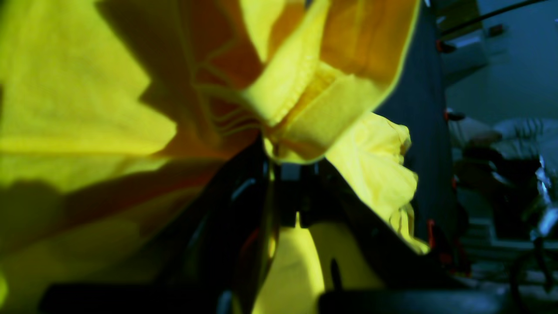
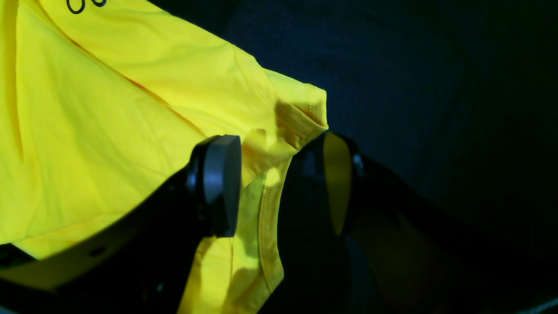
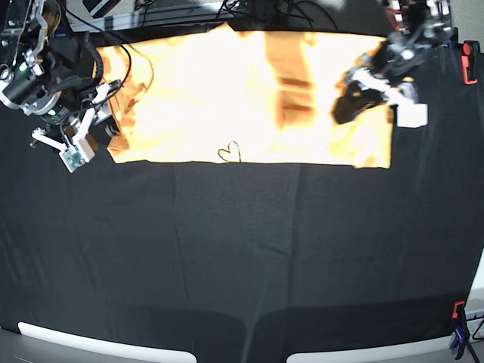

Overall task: Layout the t-shirt on the table in an organized manner, then fold the t-shirt properly
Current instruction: 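Fold the shirt end with the left gripper toward the right gripper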

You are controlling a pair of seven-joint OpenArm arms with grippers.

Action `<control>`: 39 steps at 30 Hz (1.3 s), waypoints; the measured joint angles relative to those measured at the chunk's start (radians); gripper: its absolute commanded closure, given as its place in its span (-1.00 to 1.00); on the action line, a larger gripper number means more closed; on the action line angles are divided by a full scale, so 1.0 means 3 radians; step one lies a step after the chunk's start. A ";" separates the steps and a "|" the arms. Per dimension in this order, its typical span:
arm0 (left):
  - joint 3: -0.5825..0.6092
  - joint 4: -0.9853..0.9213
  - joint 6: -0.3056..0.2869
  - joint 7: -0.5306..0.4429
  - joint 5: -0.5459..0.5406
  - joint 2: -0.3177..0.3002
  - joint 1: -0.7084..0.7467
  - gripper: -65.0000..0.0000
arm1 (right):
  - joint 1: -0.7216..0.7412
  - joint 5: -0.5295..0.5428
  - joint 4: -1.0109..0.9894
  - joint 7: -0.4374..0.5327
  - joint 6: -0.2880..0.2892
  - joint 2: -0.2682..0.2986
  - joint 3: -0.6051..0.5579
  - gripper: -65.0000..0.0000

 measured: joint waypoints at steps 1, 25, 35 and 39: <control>0.0120 0.0000 0.0081 -0.0014 0.0093 0.0014 -0.0029 1.00 | 0.0001 0.0001 0.0000 0.0000 0.0000 0.0000 0.0000 0.09; 0.0978 0.0407 -0.0183 0.0660 0.0528 0.0245 -0.0451 0.05 | 0.0001 0.0010 0.0000 -0.0001 0.0000 0.0000 0.0000 0.09; 0.0963 0.0960 -0.0393 0.0791 0.1400 -0.0511 -0.0050 0.05 | 0.0000 0.0011 0.0000 -0.0001 0.0000 0.0000 -0.0001 0.09; 0.0963 0.0978 -0.0444 0.0757 0.1383 -0.0706 0.0160 0.05 | 0.0001 0.0019 0.0000 -0.0001 0.0000 0.0000 -0.0001 0.09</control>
